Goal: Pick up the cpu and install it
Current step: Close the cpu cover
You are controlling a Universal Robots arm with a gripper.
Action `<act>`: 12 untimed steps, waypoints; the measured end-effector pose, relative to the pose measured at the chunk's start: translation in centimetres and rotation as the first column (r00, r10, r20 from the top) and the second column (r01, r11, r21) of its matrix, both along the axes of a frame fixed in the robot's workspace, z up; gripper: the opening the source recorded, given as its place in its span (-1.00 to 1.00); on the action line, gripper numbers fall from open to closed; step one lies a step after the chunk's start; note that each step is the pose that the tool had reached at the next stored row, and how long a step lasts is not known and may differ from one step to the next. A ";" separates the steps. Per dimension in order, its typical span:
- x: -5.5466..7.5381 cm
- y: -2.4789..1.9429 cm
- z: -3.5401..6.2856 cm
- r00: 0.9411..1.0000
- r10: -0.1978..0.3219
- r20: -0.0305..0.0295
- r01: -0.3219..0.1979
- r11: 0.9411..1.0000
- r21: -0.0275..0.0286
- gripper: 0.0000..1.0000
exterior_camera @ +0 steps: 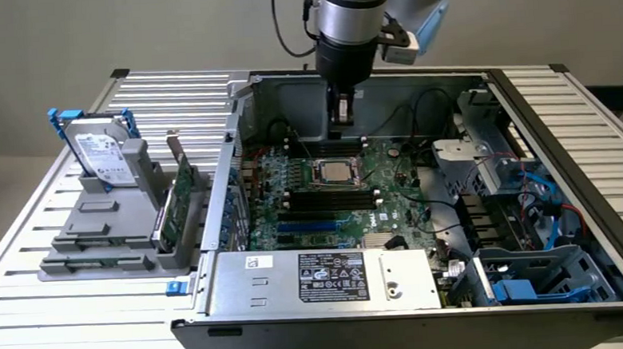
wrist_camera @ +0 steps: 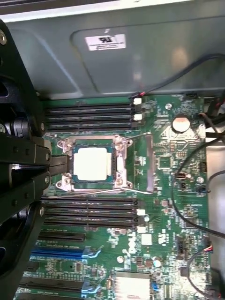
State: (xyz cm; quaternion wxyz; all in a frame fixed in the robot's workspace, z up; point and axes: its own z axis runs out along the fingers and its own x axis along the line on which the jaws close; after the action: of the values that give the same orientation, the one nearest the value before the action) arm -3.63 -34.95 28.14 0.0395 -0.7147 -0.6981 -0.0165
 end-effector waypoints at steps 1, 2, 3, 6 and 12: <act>0.5 0.00 0.00 1.000 0.000 0.000 0.000 1.000 0.003 -0.79; 0.9 0.00 0.00 1.000 0.000 0.000 0.000 1.000 0.006 -0.79; 1.3 0.00 0.00 1.000 0.000 0.000 0.000 1.000 0.009 -0.79; 2.7 0.00 0.00 1.000 0.000 0.000 0.000 1.000 0.017 -0.79; 5.5 0.00 -0.04 1.000 0.000 0.000 0.000 1.000 0.023 -0.79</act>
State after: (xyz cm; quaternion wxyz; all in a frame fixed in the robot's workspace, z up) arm 1.84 -34.95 28.09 0.0478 -0.7141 -0.6980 -0.0245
